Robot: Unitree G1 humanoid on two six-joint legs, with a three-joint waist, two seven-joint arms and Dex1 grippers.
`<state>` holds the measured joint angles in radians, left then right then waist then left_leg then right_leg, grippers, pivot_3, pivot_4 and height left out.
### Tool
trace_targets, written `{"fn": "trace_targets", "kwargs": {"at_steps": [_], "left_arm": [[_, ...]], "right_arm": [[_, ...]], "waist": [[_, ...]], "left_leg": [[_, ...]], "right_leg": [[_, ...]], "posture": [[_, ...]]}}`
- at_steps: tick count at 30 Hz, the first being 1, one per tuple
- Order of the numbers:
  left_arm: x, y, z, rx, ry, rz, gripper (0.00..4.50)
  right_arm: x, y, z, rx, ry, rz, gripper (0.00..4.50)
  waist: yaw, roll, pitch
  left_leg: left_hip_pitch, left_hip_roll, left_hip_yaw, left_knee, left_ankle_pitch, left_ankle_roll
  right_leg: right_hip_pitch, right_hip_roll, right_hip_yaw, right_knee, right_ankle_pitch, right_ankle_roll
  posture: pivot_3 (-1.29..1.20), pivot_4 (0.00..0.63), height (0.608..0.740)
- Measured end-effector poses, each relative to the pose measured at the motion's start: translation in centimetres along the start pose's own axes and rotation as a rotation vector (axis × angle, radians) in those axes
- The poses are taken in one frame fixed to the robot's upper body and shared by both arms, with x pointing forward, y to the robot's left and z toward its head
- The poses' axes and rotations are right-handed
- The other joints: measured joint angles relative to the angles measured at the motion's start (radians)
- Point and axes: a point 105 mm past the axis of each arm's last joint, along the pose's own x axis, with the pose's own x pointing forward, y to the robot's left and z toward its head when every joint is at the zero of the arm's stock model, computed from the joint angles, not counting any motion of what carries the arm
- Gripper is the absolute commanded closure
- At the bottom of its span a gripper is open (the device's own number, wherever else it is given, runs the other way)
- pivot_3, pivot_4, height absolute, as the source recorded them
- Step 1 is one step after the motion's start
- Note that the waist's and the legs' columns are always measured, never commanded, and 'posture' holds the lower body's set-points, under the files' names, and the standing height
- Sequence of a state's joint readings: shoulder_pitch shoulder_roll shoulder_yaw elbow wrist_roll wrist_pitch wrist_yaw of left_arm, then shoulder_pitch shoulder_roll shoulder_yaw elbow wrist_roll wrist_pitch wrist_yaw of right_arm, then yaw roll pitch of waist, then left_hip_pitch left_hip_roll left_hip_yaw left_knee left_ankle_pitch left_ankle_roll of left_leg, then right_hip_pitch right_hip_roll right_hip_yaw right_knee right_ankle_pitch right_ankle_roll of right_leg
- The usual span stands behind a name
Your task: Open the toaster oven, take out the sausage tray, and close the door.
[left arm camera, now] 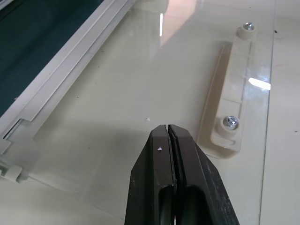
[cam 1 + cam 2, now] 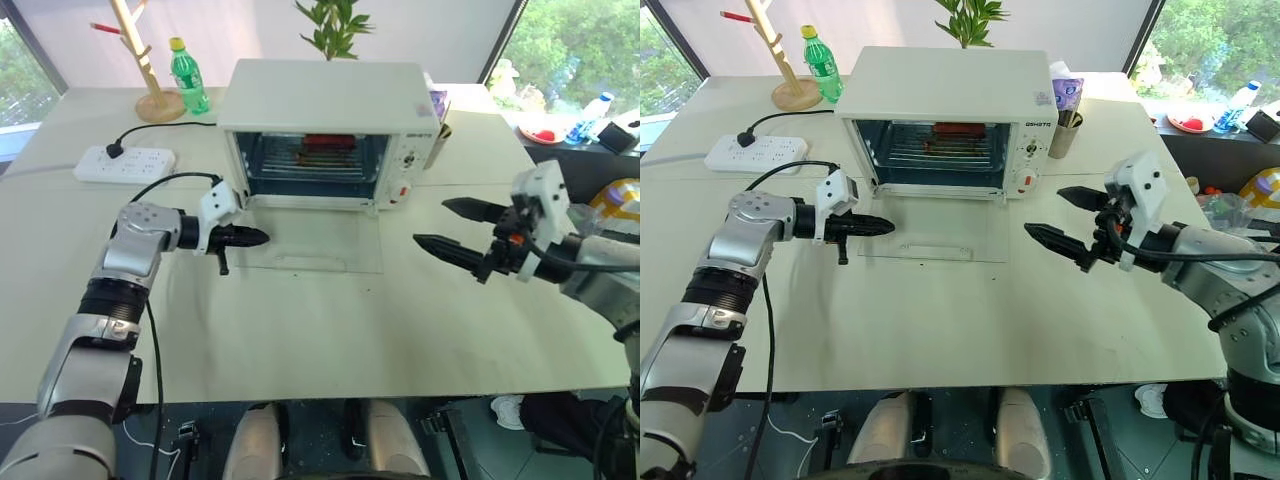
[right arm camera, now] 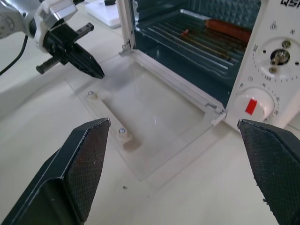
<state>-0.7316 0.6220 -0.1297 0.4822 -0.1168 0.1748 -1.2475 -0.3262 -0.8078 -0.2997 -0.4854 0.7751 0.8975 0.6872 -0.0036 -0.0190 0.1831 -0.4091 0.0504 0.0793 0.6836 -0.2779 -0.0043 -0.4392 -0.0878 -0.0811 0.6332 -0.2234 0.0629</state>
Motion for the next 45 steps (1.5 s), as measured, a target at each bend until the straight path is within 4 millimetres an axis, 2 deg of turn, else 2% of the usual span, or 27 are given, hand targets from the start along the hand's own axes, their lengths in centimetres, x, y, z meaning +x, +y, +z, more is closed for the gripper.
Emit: {"fn": "trace_targets", "kwargs": {"at_steps": [1, 4, 5, 7, 12, 15, 21, 27, 33, 37, 42, 43, 45], "left_arm": [[-0.1, -0.1, 0.0, -0.014, -0.004, 0.006, 3.21], [-0.4, -0.5, 0.1, -0.092, -0.034, 0.004, 1.52], [-0.9, -0.6, 0.4, -0.124, -0.054, 0.006, 1.15], [-2.0, -0.8, 2.1, -0.161, -0.114, 0.006, 0.03], [-6.0, -0.9, 7.4, -0.199, -0.264, 0.052, 0.03], [-7.0, -0.8, 8.3, -0.231, -0.280, 0.106, 0.03], [-7.3, -1.2, 8.2, -0.260, -0.264, 0.140, 0.03], [-7.6, -1.5, 6.8, -0.278, -0.219, 0.160, 0.03], [-7.7, -1.5, 6.5, -0.277, -0.213, 0.172, 0.03], [-7.7, -1.5, 6.3, -0.281, -0.214, 0.178, 0.03], [-7.8, -1.4, 6.5, -0.274, -0.218, 0.182, 0.03], [-7.8, -1.4, 6.5, -0.272, -0.221, 0.182, 0.00], [-7.9, -1.4, 6.6, -0.267, -0.225, 0.183, 0.00]], "right_arm": [[0.4, 0.0, 0.2, -0.011, -0.007, 0.004, 0.00], [1.5, -0.1, 0.8, -0.038, -0.021, 0.016, 0.00], [2.2, 0.0, 1.1, -0.048, -0.031, 0.024, 0.00], [3.6, 0.3, 1.7, -0.079, -0.048, 0.043, 0.00], [7.3, 1.0, 2.9, -0.167, -0.079, 0.054, 0.00], [10.0, 1.9, 2.9, -0.263, -0.068, 0.068, 0.00], [14.5, 1.8, 0.4, -0.508, 0.022, 0.023, 0.00], [17.6, 0.9, -0.6, -0.750, 0.056, -0.019, 0.00], [20.5, -0.3, -1.3, -0.872, 0.063, -0.088, 0.00], [21.6, -1.3, -1.2, -0.943, 0.073, -0.134, 0.00], [22.8, -1.2, -2.0, -0.979, 0.089, -0.143, 0.00], [22.9, -1.2, -2.0, -0.985, 0.090, -0.148, 0.56], [23.1, -1.3, -1.9, -0.998, 0.090, -0.156, 1.38]], "waist": [[0.000, 0.000, 0.000], [-0.004, 0.000, 0.000], [-0.009, 0.000, 0.000], [-0.012, 0.000, 0.000], [-0.009, 0.000, 0.000], [-0.007, 0.000, 0.000], [-0.010, 0.000, 0.000], [-0.013, 0.000, 0.000], [-0.015, 0.000, 0.000], [-0.015, 0.000, 0.000], [-0.018, 0.000, 0.000], [-0.018, 0.000, 0.000], [-0.017, 0.000, 0.000]], "left_leg": [[0.000, 0.000, 0.000, 0.000, 0.000, 0.000], [0.000, 0.000, 0.000, 0.000, 0.000, 0.000], [0.000, 0.000, 0.000, 0.000, 0.000, 0.000], [0.000, 0.001, 0.000, 0.000, 0.000, 0.000], [0.000, 0.001, 0.000, 0.000, 0.000, 0.000], [0.000, 0.000, 0.000, 0.000, 0.000, 0.000], [-0.001, 0.000, 0.000, 0.000, 0.001, -0.001], [-0.001, 0.000, 0.000, -0.001, 0.003, -0.005], [-0.001, 0.000, 0.000, -0.001, 0.005, -0.009], [-0.001, 0.000, 0.000, -0.001, 0.006, -0.010], [0.000, 0.000, 0.000, -0.002, 0.006, -0.011], [-0.001, 0.000, 0.000, -0.002, 0.006, -0.011], [-0.001, 0.000, 0.000, -0.002, 0.006, -0.011]], "right_leg": [[0.000, 0.000, 0.000, 0.000, 0.000, 0.000], [0.000, 0.000, 0.000, 0.000, 0.000, 0.000], [0.000, 0.000, 0.000, 0.000, 0.000, 0.000], [-0.001, 0.001, 0.000, 0.001, 0.000, 0.000], [-0.001, 0.000, 0.000, 0.001, 0.000, 0.000], [-0.001, 0.000, 0.000, 0.001, 0.000, 0.000], [-0.001, 0.000, 0.000, 0.001, 0.000, 0.000], [-0.001, 0.000, 0.000, 0.001, 0.000, 0.000], [-0.001, 0.000, 0.000, 0.001, 0.000, 0.000], [-0.001, 0.000, 0.000, 0.001, 0.000, 0.000], [-0.002, 0.000, 0.000, 0.001, 0.000, 0.000], [-0.002, 0.000, 0.000, 0.001, 0.000, 0.000], [-0.002, 0.000, 0.000, 0.001, 0.000, 0.000]], "posture": [[0.00, 0.150, 0.722], [0.00, 0.150, 0.722], [0.00, 0.150, 0.722], [0.00, 0.150, 0.722], [0.00, 0.150, 0.722], [0.00, 0.150, 0.722], [0.00, 0.150, 0.722], [0.00, 0.150, 0.722], [0.00, 0.150, 0.722], [0.00, 0.150, 0.722], [0.00, 0.150, 0.722], [0.00, 0.150, 0.722], [0.00, 0.150, 0.722]]}}
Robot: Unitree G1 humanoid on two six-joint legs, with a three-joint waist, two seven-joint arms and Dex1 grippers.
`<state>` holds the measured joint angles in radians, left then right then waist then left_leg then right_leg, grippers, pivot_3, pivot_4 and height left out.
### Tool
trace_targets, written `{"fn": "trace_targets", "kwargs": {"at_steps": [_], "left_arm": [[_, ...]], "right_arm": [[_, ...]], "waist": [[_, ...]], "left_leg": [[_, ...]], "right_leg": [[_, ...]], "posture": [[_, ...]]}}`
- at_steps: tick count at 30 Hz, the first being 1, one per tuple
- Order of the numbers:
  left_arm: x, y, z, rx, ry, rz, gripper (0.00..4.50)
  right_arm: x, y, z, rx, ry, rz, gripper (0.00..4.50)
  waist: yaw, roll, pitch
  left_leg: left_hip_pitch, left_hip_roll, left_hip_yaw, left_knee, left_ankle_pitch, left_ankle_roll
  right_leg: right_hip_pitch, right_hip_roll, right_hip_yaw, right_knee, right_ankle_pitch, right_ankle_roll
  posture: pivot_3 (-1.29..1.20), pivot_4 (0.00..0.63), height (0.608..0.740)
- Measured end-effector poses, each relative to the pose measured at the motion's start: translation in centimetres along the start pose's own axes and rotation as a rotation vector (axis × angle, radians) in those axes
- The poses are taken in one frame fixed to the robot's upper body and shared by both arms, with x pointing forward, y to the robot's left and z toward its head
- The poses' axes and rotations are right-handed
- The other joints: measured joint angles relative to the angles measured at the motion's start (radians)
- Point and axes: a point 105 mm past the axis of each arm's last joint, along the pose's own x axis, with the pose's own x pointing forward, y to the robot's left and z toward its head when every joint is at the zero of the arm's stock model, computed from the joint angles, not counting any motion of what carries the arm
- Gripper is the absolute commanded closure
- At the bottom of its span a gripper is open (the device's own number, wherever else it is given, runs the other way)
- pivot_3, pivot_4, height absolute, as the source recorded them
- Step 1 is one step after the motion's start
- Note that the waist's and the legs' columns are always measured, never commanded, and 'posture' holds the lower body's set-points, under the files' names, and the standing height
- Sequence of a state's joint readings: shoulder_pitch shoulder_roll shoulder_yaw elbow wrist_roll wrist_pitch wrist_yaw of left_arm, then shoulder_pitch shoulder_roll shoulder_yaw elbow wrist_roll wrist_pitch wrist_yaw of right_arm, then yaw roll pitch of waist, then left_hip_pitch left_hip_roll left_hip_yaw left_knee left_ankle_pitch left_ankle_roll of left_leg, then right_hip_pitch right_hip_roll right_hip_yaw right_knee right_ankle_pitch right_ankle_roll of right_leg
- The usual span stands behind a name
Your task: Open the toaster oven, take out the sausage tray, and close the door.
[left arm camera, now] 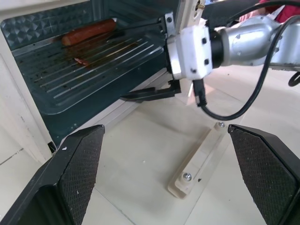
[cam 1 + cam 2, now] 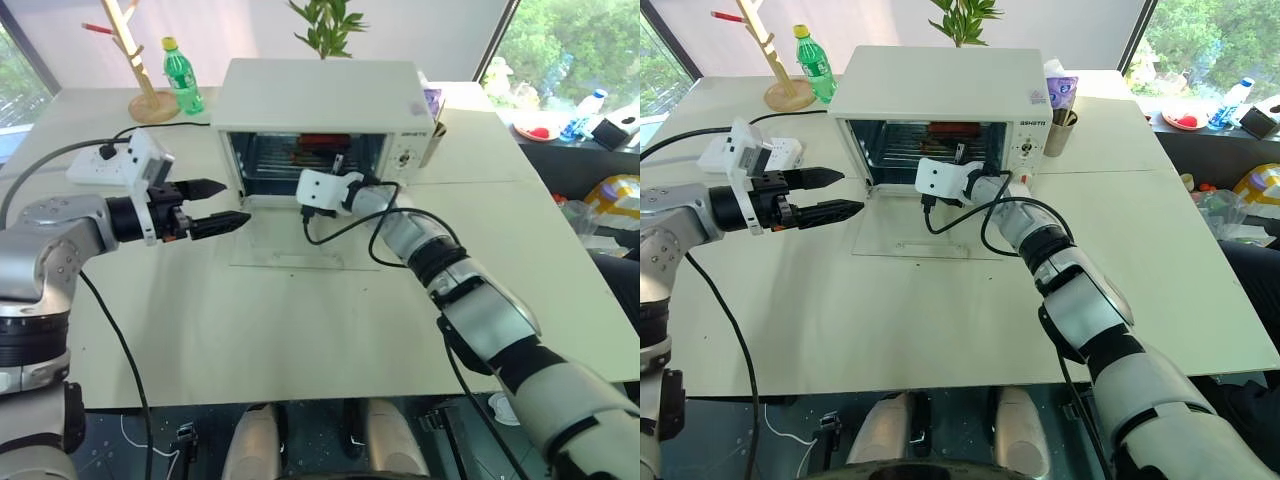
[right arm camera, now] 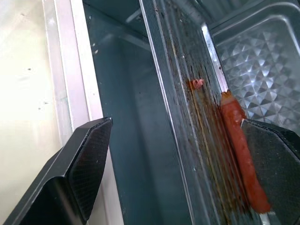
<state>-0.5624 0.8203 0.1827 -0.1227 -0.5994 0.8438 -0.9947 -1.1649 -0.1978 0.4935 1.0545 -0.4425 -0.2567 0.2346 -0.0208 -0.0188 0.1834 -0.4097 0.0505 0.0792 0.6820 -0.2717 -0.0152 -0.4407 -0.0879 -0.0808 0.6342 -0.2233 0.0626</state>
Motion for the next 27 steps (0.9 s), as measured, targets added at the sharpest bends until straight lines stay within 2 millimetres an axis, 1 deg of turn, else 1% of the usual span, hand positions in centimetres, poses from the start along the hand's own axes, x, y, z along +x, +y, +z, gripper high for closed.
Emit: {"fn": "trace_targets", "kwargs": {"at_steps": [2, 3, 4, 7, 9, 11, 12, 19, 23, 27], "left_arm": [[0.0, 0.1, 0.0, -0.001, -0.003, 0.001, 0.00], [0.0, 0.2, 0.0, -0.003, -0.004, 0.002, 0.00], [-0.1, 0.3, -0.1, -0.008, -0.004, 0.003, 0.00], [0.0, 0.6, -0.2, -0.012, -0.008, 0.009, 0.00], [0.1, 0.7, 0.1, -0.005, -0.012, 0.007, 0.00], [0.1, 0.7, 0.6, 0.013, -0.025, 0.007, 0.00], [0.1, 0.7, 0.7, 0.016, -0.028, 0.007, 0.00], [0.7, 1.1, -0.1, 0.001, -0.009, 0.002, 0.00], [0.7, 1.2, 0.4, 0.015, -0.024, -0.006, 0.00], [0.7, 1.6, 0.5, 0.008, -0.026, -0.005, 0.00]], "right_arm": [[0.2, 0.0, 0.1, -0.011, -0.001, -0.003, 2.35], [0.2, 0.1, 0.1, -0.013, -0.001, -0.005, 2.99], [0.2, 0.2, 0.1, -0.015, -0.002, -0.005, 3.46], [0.2, 0.1, 0.0, -0.022, -0.005, -0.011, 3.46], [0.3, 0.0, 0.1, -0.030, -0.006, -0.015, 3.46], [0.3, 0.1, 0.1, -0.035, -0.006, -0.012, 4.28], [0.3, 0.2, 0.1, -0.067, -0.007, -0.004, 4.44], [0.3, 0.1, 0.3, -0.096, -0.010, -0.003, 4.44], [0.3, 0.1, 0.3, -0.106, -0.013, -0.005, 4.44], [0.2, 0.1, 0.2, -0.115, -0.017, -0.009, 4.44]], "waist": [[0.000, 0.000, 0.000], [0.000, 0.000, 0.000], [0.000, 0.000, 0.000], [0.000, 0.000, 0.000], [0.000, 0.000, 0.000], [0.000, 0.000, 0.000], [-0.001, 0.000, 0.000], [0.000, 0.000, 0.000], [-0.001, 0.000, 0.000], [0.000, 0.000, 0.000]], "left_leg": [[0.000, 0.000, 0.000, 0.000, 0.000, 0.000], [0.000, 0.000, 0.000, 0.000, 0.000, 0.000], [0.000, 0.000, 0.000, 0.000, 0.000, 0.000], [0.000, 0.000, 0.000, 0.000, 0.000, 0.000], [0.000, 0.000, 0.000, 0.000, 0.000, 0.000], [0.000, 0.000, 0.000, 0.000, 0.000, 0.000], [0.000, 0.000, 0.000, 0.000, 0.000, 0.000], [0.000, 0.000, 0.000, 0.000, 0.000, 0.000], [0.000, 0.000, 0.000, 0.000, 0.000, 0.000], [0.000, 0.000, 0.000, 0.000, 0.000, 0.000]], "right_leg": [[0.000, 0.000, 0.000, 0.000, 0.000, 0.000], [0.000, 0.000, 0.000, 0.000, 0.000, 0.000], [0.000, 0.000, 0.000, 0.000, 0.000, 0.000], [0.000, 0.000, 0.000, 0.000, 0.000, 0.000], [0.000, 0.000, 0.000, 0.000, 0.000, 0.000], [0.000, 0.000, 0.000, 0.000, 0.000, 0.000], [0.000, 0.000, 0.000, 0.000, 0.000, 0.000], [0.000, 0.000, 0.000, 0.000, 0.000, 0.000], [0.000, 0.000, 0.000, 0.000, 0.000, 0.000], [0.000, 0.000, 0.000, 0.000, 0.000, 0.000]], "posture": [[0.00, 0.150, 0.722], [0.00, 0.150, 0.722], [0.00, 0.150, 0.722], [0.00, 0.150, 0.722], [0.00, 0.150, 0.722], [0.00, 0.150, 0.722], [0.00, 0.150, 0.722], [0.00, 0.150, 0.722], [0.00, 0.150, 0.722], [0.00, 0.150, 0.722]]}}
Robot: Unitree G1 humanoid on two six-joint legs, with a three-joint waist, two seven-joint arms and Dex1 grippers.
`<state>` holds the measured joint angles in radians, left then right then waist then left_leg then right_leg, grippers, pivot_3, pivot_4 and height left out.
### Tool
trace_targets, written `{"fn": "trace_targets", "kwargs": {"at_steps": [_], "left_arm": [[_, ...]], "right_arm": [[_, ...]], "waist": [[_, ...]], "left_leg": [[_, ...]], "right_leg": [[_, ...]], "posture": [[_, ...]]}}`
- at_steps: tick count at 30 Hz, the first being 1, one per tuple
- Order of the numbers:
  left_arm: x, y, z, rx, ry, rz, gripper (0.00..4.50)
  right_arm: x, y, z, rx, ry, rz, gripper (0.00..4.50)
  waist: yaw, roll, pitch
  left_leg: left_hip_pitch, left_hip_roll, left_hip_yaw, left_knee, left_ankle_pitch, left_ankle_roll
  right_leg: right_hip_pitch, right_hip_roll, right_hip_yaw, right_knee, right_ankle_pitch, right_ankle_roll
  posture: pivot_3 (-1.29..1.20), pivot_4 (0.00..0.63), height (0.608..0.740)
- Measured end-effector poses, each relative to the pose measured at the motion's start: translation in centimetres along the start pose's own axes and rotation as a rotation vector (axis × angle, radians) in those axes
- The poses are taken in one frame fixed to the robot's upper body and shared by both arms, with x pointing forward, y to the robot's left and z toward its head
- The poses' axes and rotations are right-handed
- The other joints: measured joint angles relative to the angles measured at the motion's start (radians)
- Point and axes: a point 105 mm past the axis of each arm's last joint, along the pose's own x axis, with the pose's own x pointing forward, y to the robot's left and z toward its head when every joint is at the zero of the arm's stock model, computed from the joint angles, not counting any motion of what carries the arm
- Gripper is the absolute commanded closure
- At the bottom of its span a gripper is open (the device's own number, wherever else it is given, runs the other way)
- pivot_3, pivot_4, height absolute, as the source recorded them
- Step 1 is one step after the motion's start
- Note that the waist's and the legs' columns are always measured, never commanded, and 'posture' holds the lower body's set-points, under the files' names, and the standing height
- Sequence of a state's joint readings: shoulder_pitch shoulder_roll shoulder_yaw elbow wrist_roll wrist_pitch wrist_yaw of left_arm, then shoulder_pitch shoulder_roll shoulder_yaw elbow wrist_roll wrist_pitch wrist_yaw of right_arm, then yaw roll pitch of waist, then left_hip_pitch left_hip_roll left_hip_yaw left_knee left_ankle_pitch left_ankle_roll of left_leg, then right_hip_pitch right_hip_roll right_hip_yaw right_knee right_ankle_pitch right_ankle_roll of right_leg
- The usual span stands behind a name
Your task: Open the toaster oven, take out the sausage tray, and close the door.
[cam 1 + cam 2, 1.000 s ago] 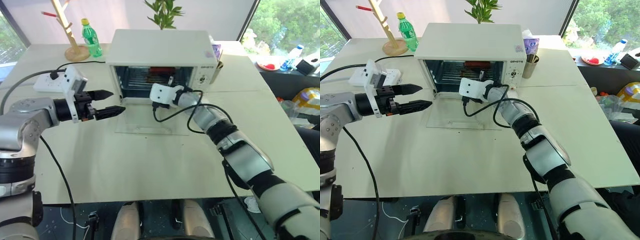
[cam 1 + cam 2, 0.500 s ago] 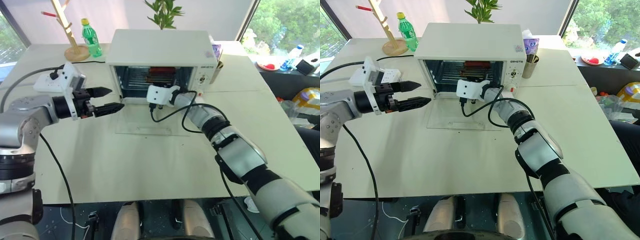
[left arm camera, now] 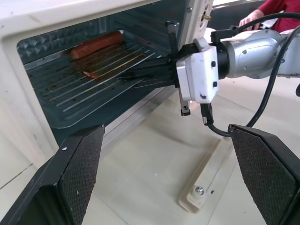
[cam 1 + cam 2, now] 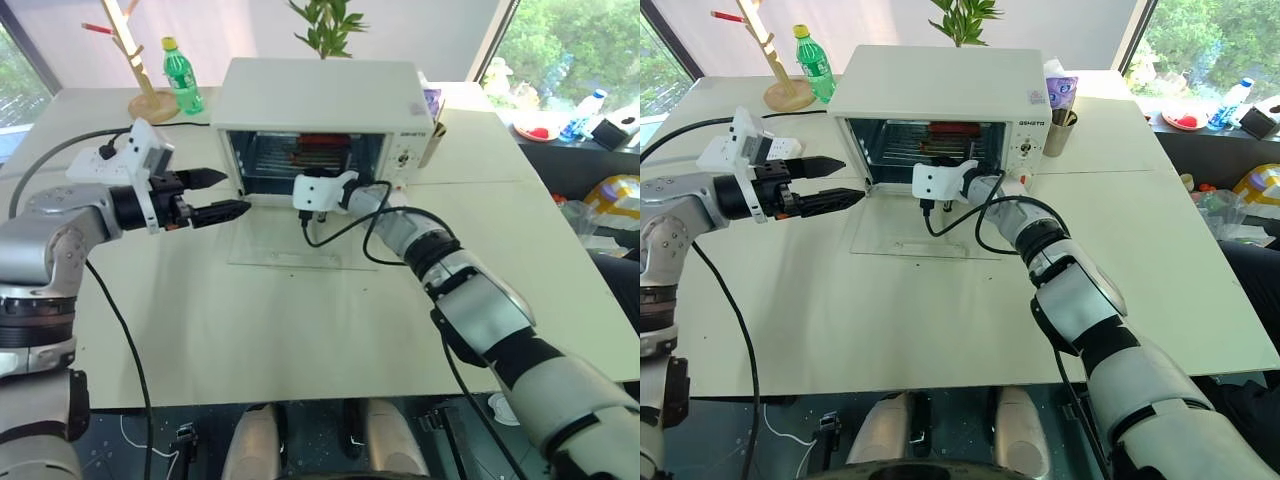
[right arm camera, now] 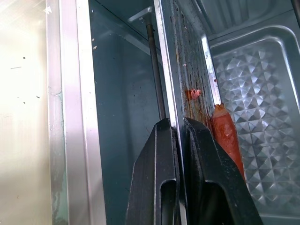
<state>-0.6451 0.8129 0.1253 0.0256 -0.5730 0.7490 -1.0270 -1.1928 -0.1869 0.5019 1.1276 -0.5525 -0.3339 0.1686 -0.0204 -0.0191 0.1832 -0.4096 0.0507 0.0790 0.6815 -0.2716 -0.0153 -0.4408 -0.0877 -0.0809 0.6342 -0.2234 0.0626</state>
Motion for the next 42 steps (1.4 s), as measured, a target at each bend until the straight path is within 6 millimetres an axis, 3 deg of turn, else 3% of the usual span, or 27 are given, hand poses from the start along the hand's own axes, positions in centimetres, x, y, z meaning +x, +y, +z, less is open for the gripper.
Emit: {"fn": "trace_targets", "kwargs": {"at_steps": [15, 28, 42], "left_arm": [[0.3, 0.5, 0.4, 0.022, 0.000, -0.004, 0.00], [1.2, 0.9, 0.8, 0.017, -0.029, -0.023, 0.00], [4.0, 2.3, 1.0, 0.028, -0.031, -0.082, 0.00]], "right_arm": [[-0.9, 0.6, 0.6, -0.032, -0.047, -0.012, 4.44], [-3.2, 1.3, 1.3, -0.073, -0.090, -0.002, 4.44], [-5.7, 2.0, 2.1, -0.086, -0.111, 0.003, 4.44]], "waist": [[-0.001, 0.000, 0.000], [0.004, 0.000, 0.000], [0.013, -0.001, 0.001]], "left_leg": [[0.000, 0.000, 0.000, -0.001, 0.000, 0.000], [-0.001, 0.000, 0.000, 0.000, 0.000, 0.000], [-0.002, -0.001, 0.000, 0.001, -0.001, 0.002]], "right_leg": [[0.000, 0.000, 0.000, 0.000, 0.000, 0.000], [-0.001, 0.000, 0.000, -0.001, 0.000, 0.000], [-0.001, 0.000, 0.000, -0.001, 0.000, 0.000]], "posture": [[0.00, 0.150, 0.722], [0.00, 0.150, 0.722], [0.00, 0.150, 0.722]]}}
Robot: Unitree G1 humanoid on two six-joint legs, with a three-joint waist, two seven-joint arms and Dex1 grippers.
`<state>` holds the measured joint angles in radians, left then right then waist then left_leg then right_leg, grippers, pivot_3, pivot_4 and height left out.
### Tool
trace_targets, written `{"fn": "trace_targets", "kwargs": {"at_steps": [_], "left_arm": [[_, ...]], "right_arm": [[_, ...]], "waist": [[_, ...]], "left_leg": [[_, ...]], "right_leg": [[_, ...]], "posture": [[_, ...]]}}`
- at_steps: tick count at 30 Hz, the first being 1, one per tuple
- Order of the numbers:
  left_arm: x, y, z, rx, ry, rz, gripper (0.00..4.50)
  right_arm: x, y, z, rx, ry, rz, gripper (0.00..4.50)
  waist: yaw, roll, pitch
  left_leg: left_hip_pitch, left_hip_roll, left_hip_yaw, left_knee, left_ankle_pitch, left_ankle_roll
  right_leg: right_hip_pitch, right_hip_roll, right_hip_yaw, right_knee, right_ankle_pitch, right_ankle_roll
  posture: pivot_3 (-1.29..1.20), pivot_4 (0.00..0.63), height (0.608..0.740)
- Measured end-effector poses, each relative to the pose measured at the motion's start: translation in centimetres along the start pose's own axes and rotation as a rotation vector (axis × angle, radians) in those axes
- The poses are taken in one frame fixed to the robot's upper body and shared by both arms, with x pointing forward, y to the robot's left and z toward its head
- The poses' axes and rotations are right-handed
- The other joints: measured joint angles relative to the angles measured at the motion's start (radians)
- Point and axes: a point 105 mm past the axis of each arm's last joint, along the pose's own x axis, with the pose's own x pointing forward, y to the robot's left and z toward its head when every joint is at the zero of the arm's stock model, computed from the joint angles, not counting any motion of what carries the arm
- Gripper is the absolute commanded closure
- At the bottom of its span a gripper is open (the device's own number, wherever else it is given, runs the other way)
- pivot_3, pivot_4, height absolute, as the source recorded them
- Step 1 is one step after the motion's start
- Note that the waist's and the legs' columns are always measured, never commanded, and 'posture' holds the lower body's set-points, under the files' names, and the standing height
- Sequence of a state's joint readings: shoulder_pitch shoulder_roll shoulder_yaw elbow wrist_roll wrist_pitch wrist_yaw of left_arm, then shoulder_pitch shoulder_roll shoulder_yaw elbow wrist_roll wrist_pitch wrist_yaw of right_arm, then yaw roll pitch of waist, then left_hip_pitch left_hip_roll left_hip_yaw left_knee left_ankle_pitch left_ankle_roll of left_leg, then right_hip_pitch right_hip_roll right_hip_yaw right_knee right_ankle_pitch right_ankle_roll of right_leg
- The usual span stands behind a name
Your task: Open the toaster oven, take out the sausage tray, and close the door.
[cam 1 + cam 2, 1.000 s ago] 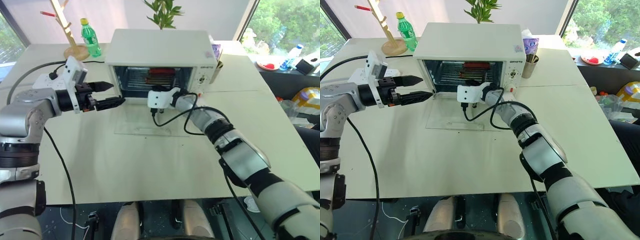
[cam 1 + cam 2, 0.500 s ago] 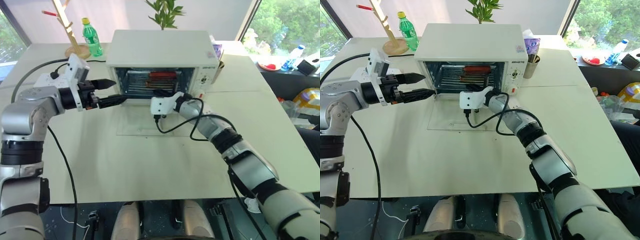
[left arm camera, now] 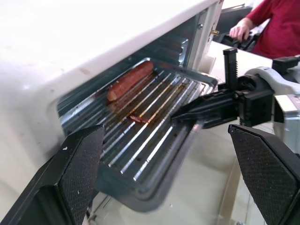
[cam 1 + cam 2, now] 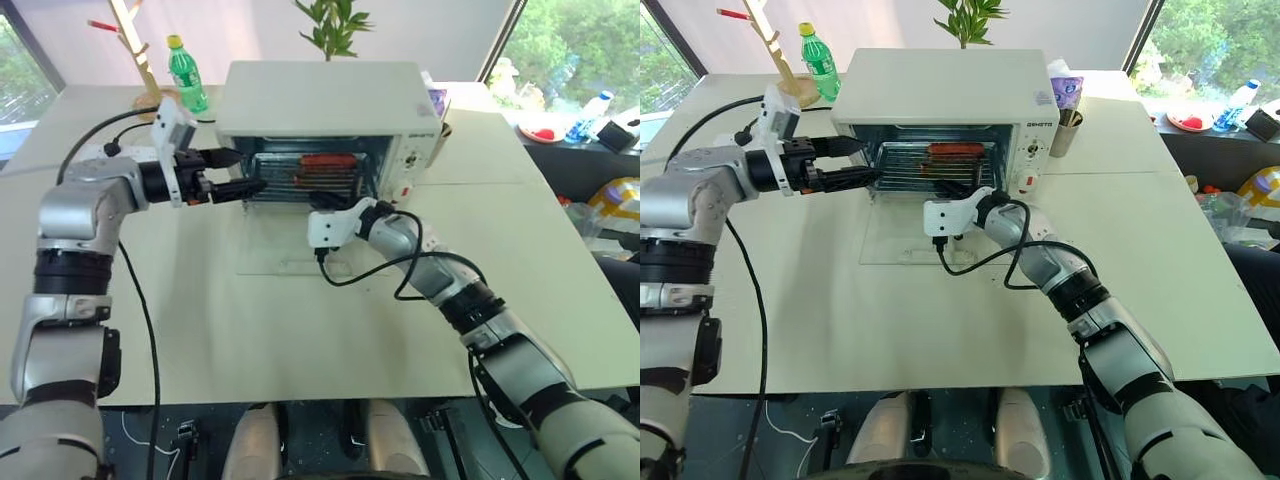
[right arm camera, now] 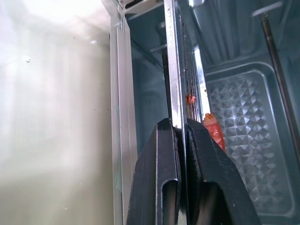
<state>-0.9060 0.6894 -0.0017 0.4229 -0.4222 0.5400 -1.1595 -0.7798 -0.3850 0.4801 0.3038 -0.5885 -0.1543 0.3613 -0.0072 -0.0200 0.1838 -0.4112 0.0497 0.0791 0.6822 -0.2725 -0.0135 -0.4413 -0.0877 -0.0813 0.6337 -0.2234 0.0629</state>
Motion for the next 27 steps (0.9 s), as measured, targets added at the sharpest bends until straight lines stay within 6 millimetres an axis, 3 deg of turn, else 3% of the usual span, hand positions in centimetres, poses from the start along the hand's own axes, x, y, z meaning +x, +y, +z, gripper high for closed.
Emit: {"fn": "trace_targets", "kwargs": {"at_steps": [15, 22, 27], "left_arm": [[-0.2, 0.0, -0.4, -0.008, 0.038, -0.032, 0.00], [-3.4, -2.3, -0.2, -0.138, 0.048, -0.119, 0.00], [-5.4, -3.9, -1.7, -0.311, 0.081, -0.131, 0.00]], "right_arm": [[-4.1, 0.1, 1.5, -0.041, -0.065, -0.020, 4.44], [-5.9, 0.9, 2.0, -0.113, -0.132, -0.019, 4.44], [-7.1, 2.3, 1.8, -0.130, -0.155, 0.038, 4.44]], "waist": [[0.012, 0.000, 0.000], [-0.003, 0.000, 0.000], [-0.005, 0.000, 0.000]], "left_leg": [[0.000, 0.000, 0.000, 0.001, -0.002, 0.003], [0.000, 0.000, -0.001, 0.001, -0.001, 0.003], [0.001, 0.000, -0.001, 0.001, -0.001, 0.003]], "right_leg": [[0.000, 0.000, 0.000, 0.000, 0.000, 0.000], [0.000, 0.000, 0.000, 0.000, 0.000, 0.000], [0.001, 0.000, 0.000, 0.000, 0.000, 0.000]], "posture": [[0.00, 0.150, 0.722], [0.00, 0.150, 0.722], [0.00, 0.150, 0.722]]}}
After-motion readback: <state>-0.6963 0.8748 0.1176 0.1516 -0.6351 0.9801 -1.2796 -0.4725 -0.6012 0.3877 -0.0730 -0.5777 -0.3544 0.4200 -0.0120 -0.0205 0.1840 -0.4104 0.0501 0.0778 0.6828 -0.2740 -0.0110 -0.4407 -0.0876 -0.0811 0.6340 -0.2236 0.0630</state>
